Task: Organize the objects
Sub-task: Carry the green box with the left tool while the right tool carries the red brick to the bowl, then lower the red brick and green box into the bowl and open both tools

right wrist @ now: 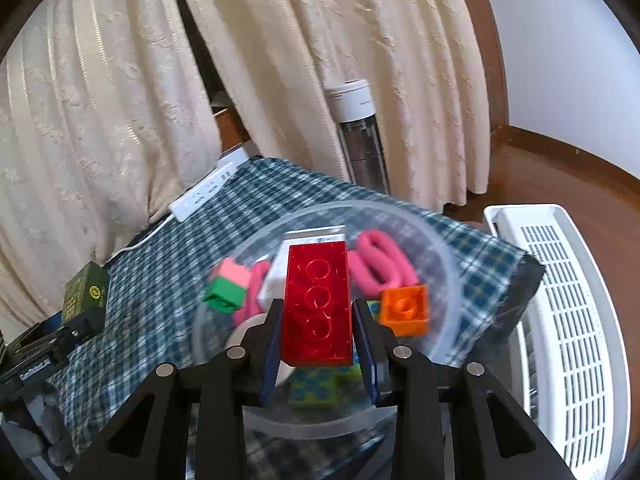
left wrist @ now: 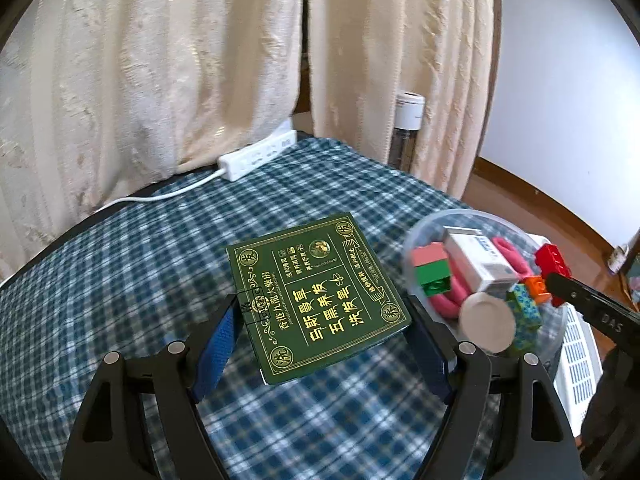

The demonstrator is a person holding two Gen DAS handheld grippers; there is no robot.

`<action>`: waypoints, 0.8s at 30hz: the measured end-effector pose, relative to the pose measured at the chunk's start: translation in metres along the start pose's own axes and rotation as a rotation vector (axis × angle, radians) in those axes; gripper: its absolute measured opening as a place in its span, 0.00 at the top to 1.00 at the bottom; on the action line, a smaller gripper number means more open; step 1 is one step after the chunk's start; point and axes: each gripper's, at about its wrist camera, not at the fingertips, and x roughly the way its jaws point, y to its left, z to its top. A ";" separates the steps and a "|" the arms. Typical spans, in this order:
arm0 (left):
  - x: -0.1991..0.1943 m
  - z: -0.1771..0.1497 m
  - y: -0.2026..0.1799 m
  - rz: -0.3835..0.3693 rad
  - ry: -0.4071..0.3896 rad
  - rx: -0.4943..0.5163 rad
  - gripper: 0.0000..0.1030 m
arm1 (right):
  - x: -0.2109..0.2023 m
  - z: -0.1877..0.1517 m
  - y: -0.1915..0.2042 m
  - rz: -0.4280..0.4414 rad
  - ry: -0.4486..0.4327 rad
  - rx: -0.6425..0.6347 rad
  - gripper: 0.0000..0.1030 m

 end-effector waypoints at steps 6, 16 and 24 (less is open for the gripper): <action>0.006 0.005 -0.024 -0.029 0.008 0.022 0.22 | 0.007 0.002 -0.017 0.003 0.005 0.020 0.66; 0.016 0.010 -0.048 -0.058 0.027 0.041 0.22 | 0.027 0.021 -0.022 -0.001 0.006 -0.020 0.66; 0.021 0.013 -0.057 -0.070 0.039 0.052 0.22 | 0.045 0.032 -0.018 0.000 0.017 -0.054 0.66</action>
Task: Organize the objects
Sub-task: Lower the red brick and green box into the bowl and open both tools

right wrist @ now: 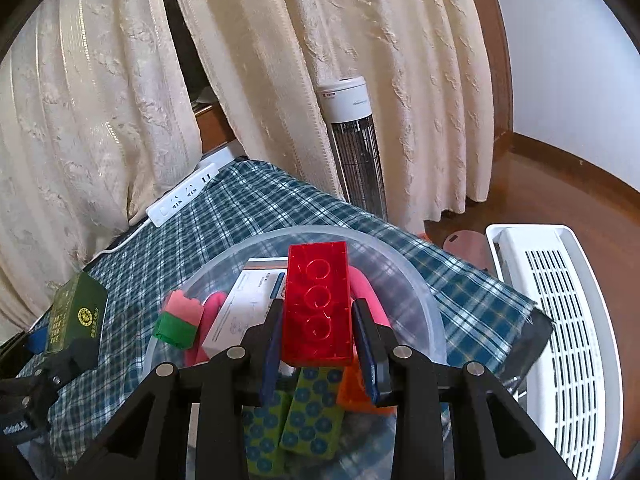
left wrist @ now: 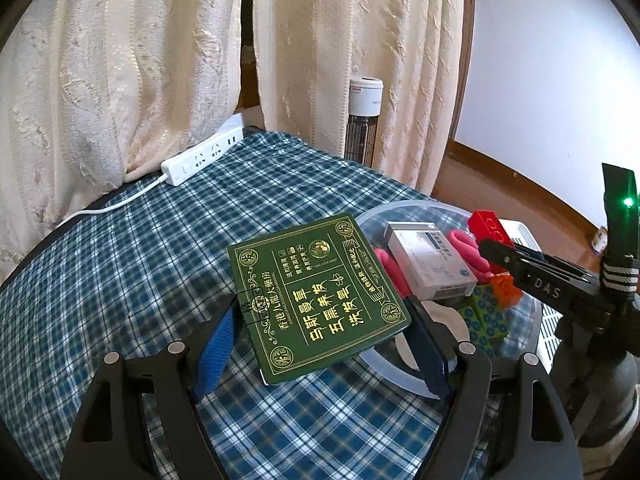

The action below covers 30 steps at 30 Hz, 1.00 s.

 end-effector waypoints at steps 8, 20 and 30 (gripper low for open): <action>0.005 0.001 -0.009 -0.017 0.016 0.018 0.22 | 0.008 0.005 -0.001 0.007 0.011 -0.002 0.65; 0.009 0.003 -0.031 -0.055 0.024 0.061 0.22 | -0.007 0.005 -0.019 0.011 -0.031 0.058 0.48; 0.022 0.004 -0.060 -0.162 0.050 0.092 0.22 | -0.027 -0.007 -0.031 -0.021 -0.054 0.065 0.42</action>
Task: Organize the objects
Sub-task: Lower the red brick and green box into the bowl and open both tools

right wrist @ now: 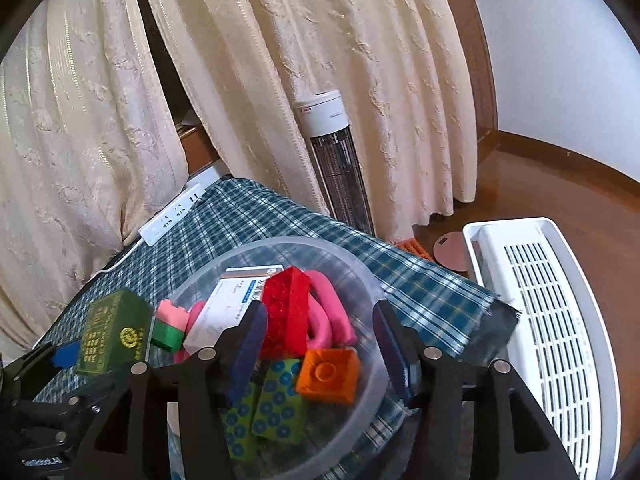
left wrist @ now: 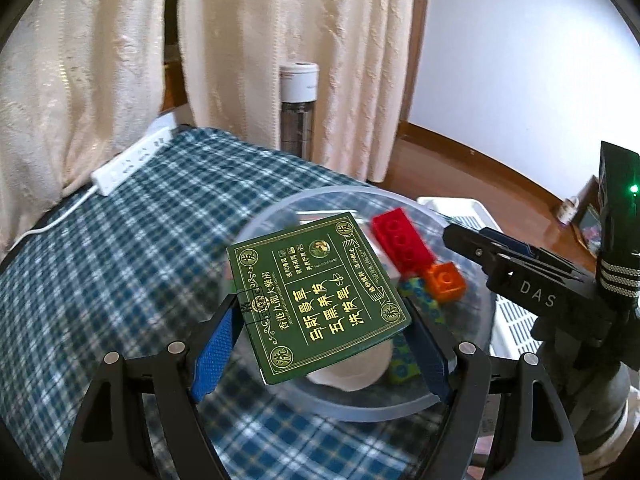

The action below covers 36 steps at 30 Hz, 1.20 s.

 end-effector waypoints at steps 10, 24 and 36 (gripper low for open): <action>0.016 0.003 -0.028 -0.065 0.008 0.060 0.22 | -0.006 -0.002 -0.014 -0.013 -0.008 0.032 0.41; 0.035 -0.002 -0.036 -0.105 0.041 0.083 0.22 | -0.010 -0.005 -0.023 -0.022 -0.006 0.047 0.41; 0.029 -0.005 -0.030 -0.074 0.047 0.058 0.21 | -0.016 -0.007 -0.021 -0.023 -0.005 0.045 0.35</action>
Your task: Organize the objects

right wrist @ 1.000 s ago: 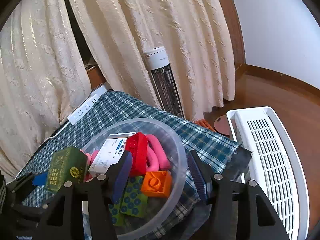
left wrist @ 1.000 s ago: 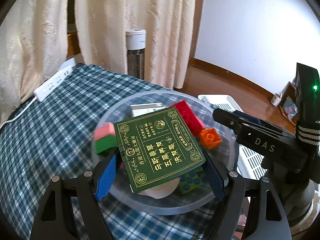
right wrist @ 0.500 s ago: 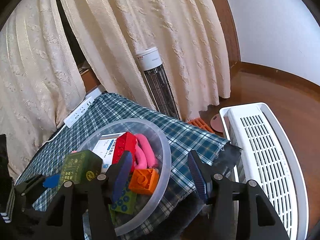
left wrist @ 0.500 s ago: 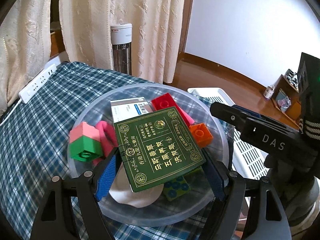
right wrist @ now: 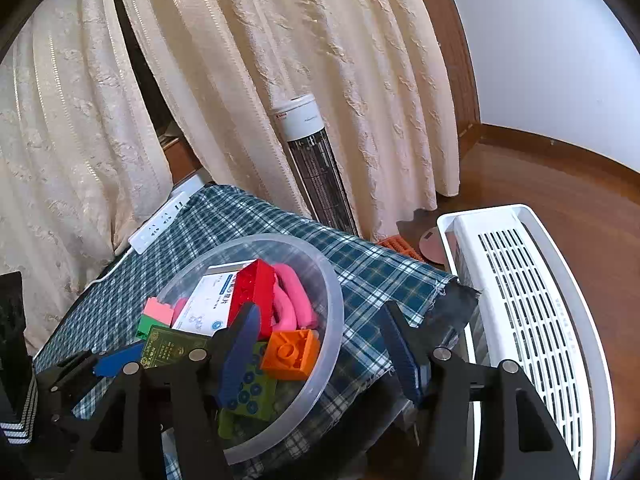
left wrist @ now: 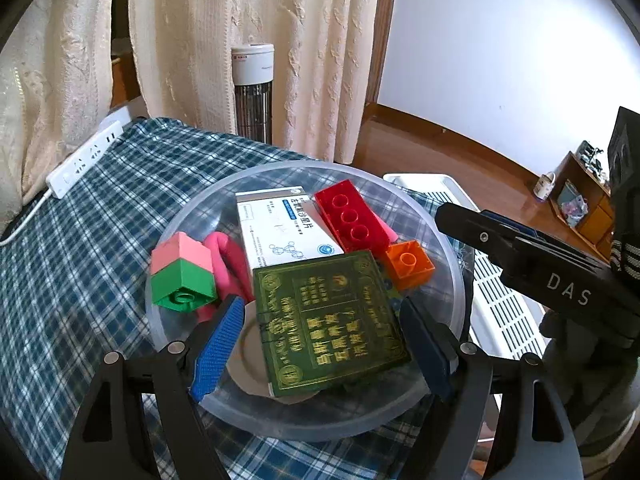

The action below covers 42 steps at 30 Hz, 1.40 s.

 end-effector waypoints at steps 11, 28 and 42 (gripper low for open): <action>-0.026 -0.006 0.007 0.025 -0.037 -0.008 0.16 | -0.012 -0.007 0.005 -0.017 0.005 -0.005 0.16; -0.079 -0.026 0.043 0.188 -0.117 -0.110 0.07 | -0.047 -0.032 0.045 -0.031 0.008 -0.112 0.01; -0.109 -0.043 0.050 0.306 -0.165 -0.101 0.02 | -0.064 -0.056 0.072 -0.044 -0.002 -0.147 0.00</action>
